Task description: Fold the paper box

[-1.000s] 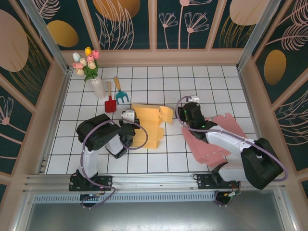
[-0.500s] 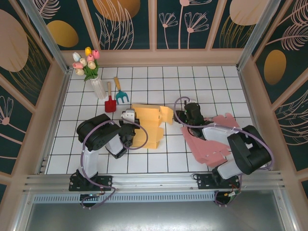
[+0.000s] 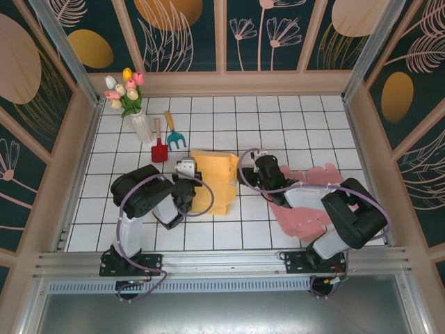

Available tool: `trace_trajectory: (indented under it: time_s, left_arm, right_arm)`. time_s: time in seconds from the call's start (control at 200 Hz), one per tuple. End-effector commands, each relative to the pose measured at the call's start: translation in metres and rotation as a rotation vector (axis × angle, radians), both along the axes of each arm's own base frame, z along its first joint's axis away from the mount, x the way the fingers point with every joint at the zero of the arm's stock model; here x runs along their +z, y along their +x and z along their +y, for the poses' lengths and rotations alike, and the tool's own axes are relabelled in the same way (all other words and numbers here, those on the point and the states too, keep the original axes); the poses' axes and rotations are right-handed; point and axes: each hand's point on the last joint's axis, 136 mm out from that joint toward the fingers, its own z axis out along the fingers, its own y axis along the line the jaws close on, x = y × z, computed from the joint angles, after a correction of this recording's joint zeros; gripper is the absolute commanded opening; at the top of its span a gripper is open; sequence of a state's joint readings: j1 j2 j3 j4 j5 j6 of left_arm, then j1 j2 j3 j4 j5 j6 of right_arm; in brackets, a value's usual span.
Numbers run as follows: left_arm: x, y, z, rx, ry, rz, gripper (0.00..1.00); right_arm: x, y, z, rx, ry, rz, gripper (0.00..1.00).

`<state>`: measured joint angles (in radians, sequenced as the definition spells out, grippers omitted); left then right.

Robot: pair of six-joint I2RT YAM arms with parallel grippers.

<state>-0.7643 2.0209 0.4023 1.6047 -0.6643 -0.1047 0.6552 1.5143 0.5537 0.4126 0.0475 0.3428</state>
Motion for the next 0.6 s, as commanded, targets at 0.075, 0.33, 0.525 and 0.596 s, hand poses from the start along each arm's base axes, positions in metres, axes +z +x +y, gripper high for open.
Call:
trace_trajectory:
  time_s: [0.075,0.33,0.525,0.596]
  left_arm:
    - [0.003,-0.003,-0.005,-0.029,-0.026,-0.034,0.00]
    - [0.003,-0.003,-0.006,-0.032,-0.027,-0.035,0.00]
    - [0.003,-0.003,-0.006,-0.033,-0.024,-0.034,0.00]
    - [0.003,-0.003,-0.006,-0.032,-0.023,-0.034,0.00]
  right_arm:
    - [0.009,-0.010,0.021,0.093,0.003,-0.049,0.58]
    - [0.020,-0.017,0.021,0.101,0.010,-0.073,0.58]
    - [0.020,-0.024,0.021,0.112,0.033,-0.066,0.57]
    - [0.020,-0.024,0.021,0.113,0.036,-0.073,0.58]
